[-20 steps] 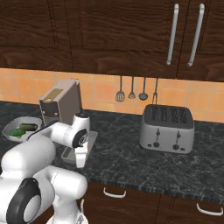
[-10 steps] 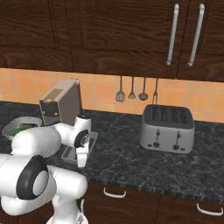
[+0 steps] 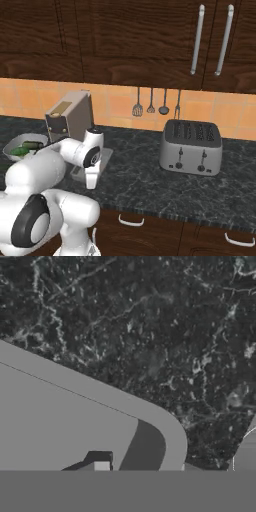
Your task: Take the meat container that has the shrimp and place it on the second highest rack of the freezer. Then take the vegetable container that has the cucumber and broccoli and place it on the highest rack of the freezer.
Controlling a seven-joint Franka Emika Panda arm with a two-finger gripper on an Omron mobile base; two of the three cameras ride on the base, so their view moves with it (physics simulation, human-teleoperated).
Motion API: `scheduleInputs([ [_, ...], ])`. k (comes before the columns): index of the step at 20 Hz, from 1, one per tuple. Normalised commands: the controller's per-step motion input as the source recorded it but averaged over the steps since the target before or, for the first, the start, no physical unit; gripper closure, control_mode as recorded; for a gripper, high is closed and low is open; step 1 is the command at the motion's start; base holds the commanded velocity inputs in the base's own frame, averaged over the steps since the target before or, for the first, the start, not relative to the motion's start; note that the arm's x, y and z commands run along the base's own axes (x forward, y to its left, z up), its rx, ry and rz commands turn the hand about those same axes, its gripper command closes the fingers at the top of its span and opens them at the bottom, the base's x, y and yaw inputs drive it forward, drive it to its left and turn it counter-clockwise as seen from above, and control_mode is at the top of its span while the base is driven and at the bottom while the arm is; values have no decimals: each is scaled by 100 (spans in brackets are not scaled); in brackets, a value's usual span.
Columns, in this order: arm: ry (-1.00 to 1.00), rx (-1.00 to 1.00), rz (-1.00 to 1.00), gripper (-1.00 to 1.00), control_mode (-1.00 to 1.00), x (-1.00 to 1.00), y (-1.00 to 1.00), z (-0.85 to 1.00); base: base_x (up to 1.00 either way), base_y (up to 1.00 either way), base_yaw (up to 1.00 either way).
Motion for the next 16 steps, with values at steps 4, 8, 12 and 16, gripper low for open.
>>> scheduleInputs([
  [4, -29, 0, -21, 100, -100, -19, -1, 14, 0, 0, 0],
  [8, -30, 0, -16, 100, -100, -14, 0, 15, 0, 0, 0],
  [12, -32, 0, -16, 100, -100, -35, 0, 44, 0, 0, 0],
  [16, -12, 0, -15, 100, -100, -50, -19, 81, 0, 0, 0],
])
